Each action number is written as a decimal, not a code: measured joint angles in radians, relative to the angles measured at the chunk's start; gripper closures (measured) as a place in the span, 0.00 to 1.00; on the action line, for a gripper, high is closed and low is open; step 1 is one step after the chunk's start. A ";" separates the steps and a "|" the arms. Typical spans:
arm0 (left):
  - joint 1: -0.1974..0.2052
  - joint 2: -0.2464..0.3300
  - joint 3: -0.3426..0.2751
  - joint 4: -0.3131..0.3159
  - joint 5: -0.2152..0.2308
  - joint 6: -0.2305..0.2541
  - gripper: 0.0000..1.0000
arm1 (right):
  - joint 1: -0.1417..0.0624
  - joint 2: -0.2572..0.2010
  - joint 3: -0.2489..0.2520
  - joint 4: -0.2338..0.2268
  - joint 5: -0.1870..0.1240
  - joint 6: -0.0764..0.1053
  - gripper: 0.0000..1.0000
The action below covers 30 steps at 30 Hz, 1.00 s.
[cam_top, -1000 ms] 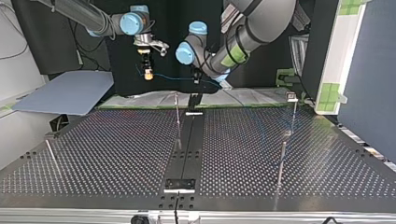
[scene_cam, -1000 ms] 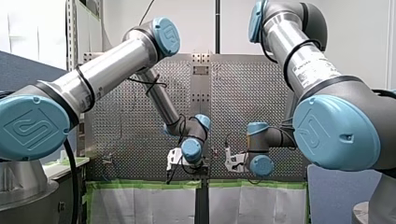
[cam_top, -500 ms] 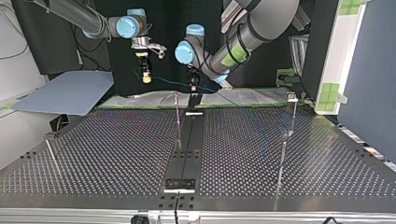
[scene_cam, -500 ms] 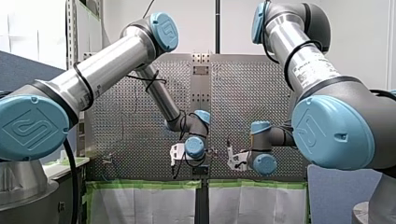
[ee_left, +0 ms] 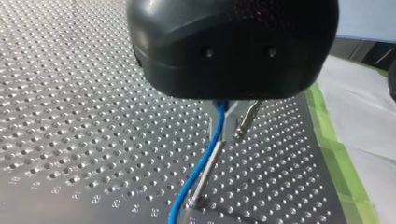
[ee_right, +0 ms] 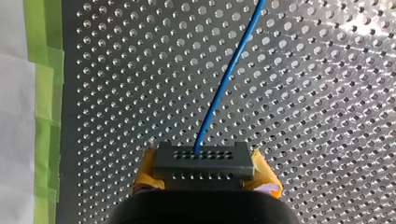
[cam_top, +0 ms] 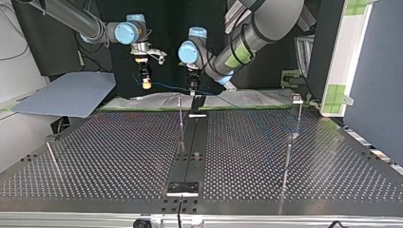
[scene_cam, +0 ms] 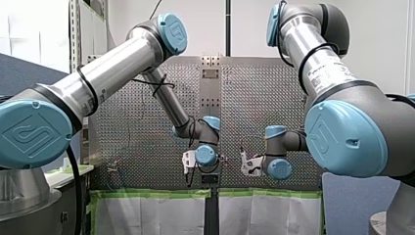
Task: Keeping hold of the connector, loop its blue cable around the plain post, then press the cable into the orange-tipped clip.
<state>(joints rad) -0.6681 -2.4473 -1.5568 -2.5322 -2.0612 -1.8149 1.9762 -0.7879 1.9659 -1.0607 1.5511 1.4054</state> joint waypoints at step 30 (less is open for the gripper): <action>0.036 -0.043 0.008 0.061 0.066 0.015 1.00 | -0.056 0.093 -0.130 0.115 -0.047 0.018 1.00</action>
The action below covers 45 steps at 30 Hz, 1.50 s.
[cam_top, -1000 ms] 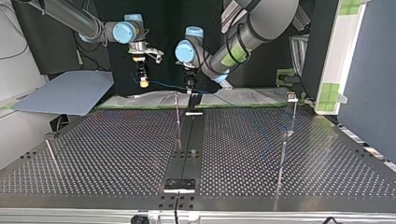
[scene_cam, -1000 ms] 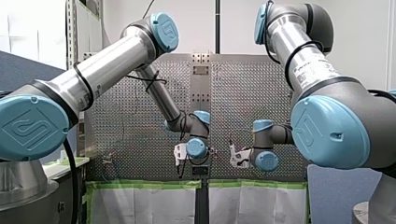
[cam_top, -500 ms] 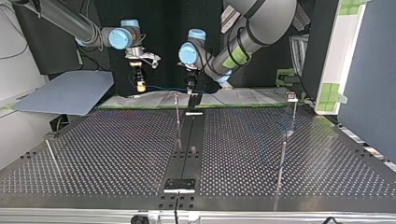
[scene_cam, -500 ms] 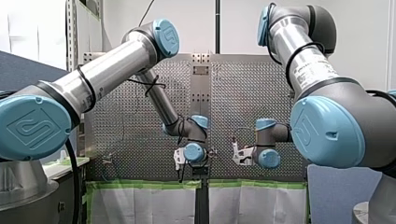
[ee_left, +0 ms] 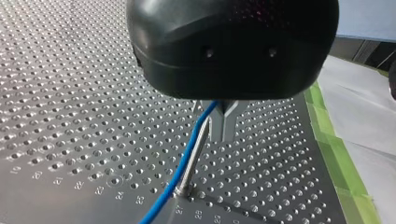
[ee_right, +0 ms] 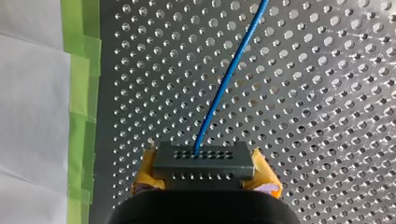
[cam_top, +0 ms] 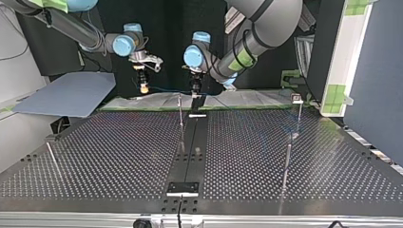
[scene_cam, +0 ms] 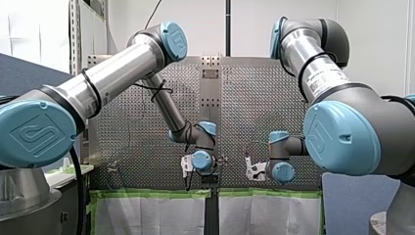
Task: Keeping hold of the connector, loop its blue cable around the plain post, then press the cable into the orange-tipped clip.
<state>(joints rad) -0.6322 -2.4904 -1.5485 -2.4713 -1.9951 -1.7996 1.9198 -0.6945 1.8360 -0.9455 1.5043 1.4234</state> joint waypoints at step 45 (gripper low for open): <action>0.061 -0.004 0.052 -0.005 0.083 -0.019 1.00 | -0.028 0.002 -0.074 0.078 0.004 -0.003 1.00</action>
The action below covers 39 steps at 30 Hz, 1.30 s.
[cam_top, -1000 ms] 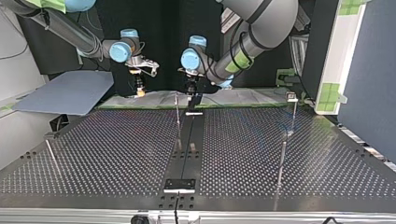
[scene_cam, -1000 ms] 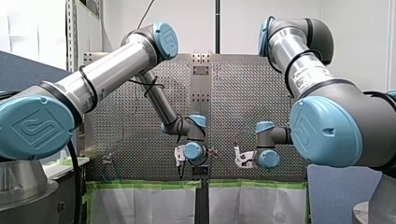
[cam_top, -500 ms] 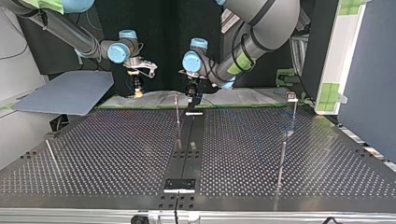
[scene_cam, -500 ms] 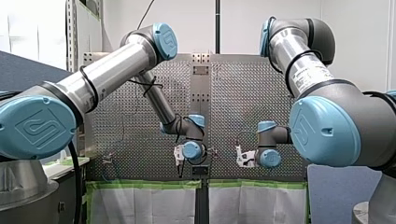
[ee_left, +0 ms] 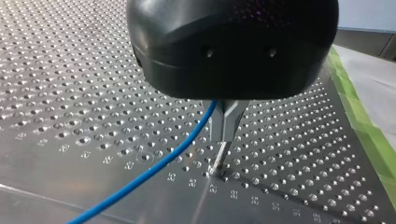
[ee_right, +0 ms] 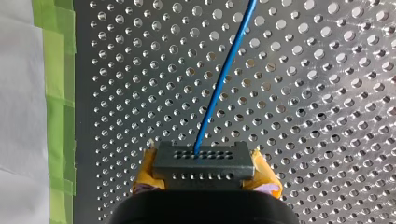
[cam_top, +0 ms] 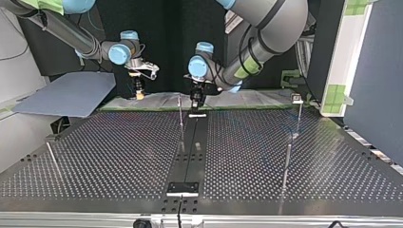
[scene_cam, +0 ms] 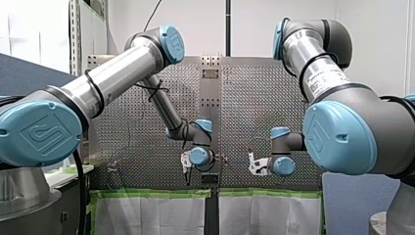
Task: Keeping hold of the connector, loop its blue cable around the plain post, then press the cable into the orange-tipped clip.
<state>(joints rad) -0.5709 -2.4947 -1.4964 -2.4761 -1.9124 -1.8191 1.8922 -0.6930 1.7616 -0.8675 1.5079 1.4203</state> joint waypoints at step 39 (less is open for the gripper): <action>0.054 -0.111 0.154 -0.095 0.034 -0.046 1.00 | -0.031 0.000 -0.044 -0.010 -0.003 0.006 1.00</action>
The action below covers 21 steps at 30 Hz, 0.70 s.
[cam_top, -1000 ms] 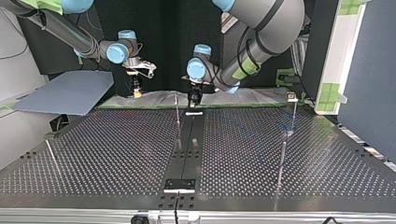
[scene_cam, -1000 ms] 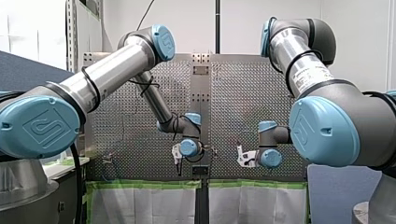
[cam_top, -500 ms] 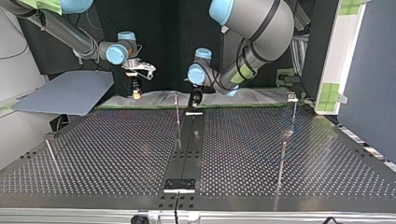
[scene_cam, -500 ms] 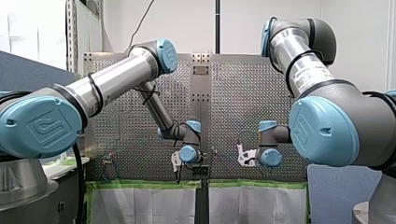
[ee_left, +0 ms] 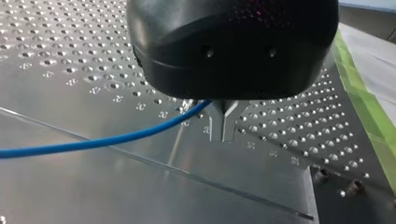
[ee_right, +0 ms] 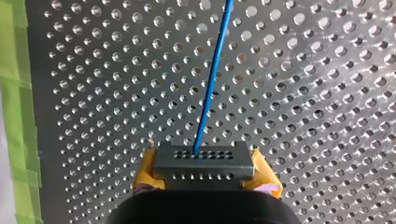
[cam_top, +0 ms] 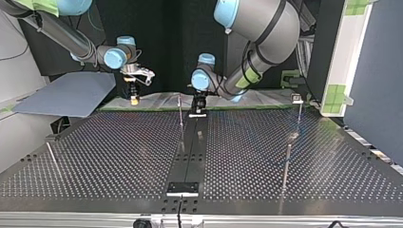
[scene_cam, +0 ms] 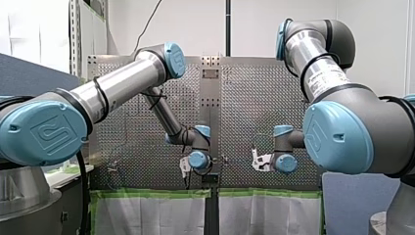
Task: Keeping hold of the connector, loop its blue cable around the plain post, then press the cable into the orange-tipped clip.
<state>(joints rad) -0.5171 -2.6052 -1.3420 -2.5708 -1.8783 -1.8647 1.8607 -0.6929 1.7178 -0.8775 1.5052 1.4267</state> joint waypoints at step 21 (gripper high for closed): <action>-0.002 0.001 0.022 -0.023 0.043 0.097 0.00 | -0.011 0.000 -0.019 0.019 -0.009 0.002 1.00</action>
<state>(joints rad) -0.5190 -2.6041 -1.3196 -2.5937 -1.8349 -1.7674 1.8500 -0.6928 1.6993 -0.8582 1.4958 1.4285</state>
